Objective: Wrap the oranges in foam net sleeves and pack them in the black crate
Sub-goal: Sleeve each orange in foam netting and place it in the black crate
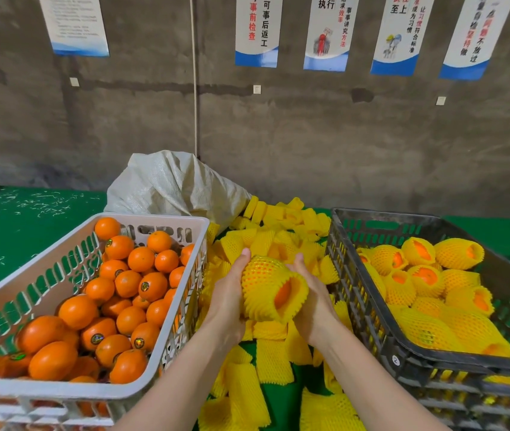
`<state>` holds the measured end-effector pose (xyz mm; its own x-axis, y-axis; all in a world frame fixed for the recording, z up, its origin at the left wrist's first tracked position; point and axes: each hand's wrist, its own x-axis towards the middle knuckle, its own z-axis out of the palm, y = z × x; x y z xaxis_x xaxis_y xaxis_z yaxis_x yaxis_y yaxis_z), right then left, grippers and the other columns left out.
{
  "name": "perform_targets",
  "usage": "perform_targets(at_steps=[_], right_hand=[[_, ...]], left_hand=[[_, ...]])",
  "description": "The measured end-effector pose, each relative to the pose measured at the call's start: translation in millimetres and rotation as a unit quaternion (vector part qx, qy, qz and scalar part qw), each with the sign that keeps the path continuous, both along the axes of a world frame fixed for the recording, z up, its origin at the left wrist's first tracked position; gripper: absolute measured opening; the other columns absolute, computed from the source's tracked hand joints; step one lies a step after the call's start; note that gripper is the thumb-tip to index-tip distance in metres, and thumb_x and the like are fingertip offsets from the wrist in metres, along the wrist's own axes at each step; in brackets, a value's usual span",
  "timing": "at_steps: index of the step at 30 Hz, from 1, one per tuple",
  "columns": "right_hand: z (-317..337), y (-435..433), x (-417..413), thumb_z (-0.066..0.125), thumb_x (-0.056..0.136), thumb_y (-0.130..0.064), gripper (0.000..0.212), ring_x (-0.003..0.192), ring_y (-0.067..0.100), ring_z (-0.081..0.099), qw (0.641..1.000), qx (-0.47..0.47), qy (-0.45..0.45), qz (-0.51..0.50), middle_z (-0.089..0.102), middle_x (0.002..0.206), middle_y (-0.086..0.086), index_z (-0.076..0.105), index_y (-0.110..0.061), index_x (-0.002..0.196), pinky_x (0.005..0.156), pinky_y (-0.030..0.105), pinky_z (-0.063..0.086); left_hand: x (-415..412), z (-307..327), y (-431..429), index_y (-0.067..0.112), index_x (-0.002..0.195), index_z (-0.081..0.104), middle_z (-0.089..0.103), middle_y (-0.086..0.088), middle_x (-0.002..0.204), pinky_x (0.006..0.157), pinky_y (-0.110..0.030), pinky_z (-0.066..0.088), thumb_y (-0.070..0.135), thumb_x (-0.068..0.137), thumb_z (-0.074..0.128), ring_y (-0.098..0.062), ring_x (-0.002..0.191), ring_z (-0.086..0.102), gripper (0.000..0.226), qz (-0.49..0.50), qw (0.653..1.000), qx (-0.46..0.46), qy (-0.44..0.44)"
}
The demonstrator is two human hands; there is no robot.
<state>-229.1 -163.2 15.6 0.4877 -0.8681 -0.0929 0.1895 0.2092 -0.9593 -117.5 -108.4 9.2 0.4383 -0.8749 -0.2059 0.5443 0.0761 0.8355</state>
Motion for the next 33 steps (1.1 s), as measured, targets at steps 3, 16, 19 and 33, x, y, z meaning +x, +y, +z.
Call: perform_targets(at_steps=[3,16,19,33], right_hand=[[-1,5,0,0.038,0.075,-0.072,0.064,0.100,0.024,0.065,0.997,0.050,0.013,0.064,0.068,0.110,0.009,0.061,-0.025,0.112,0.079,0.038,0.055],[-12,-8,17,0.062,0.084,-0.041,0.034,0.091,0.035,0.064,0.983,0.073,-0.090,-0.141,0.064,0.108,0.022,0.063,-0.012,0.102,0.076,0.045,0.054],[-13,-8,13,0.063,0.082,-0.045,0.027,0.103,0.034,0.059,0.982,0.041,-0.040,-0.181,0.061,0.112,0.015,0.061,-0.021,0.093,0.092,0.052,0.048],[6,-2,6,0.053,0.086,-0.045,0.034,0.081,0.028,0.059,0.969,0.218,-0.109,0.028,0.065,0.086,0.014,0.062,-0.013,0.094,0.065,0.033,0.048]], left_hand=[[0,1,-3,0.030,0.078,0.055,0.064,0.003,0.086,0.068,-0.033,0.049,0.057,0.076,0.065,-0.016,0.082,0.061,0.029,0.065,0.995,0.034,-0.065],[-30,-10,-4,0.018,0.093,0.068,0.073,0.000,0.089,0.080,-0.036,0.052,0.024,0.099,0.048,-0.017,0.089,0.066,0.022,0.092,0.989,-0.071,-0.086],[-26,-11,-5,0.011,0.081,0.069,0.070,0.006,0.070,0.059,-0.019,0.050,0.013,0.093,0.058,-0.005,0.067,0.063,0.016,0.139,0.973,-0.073,-0.167],[9,2,-19,0.019,0.050,0.032,0.033,0.003,0.045,0.053,-0.023,0.031,0.056,0.085,0.045,-0.006,0.045,0.035,0.053,0.048,0.951,-0.030,-0.304]])
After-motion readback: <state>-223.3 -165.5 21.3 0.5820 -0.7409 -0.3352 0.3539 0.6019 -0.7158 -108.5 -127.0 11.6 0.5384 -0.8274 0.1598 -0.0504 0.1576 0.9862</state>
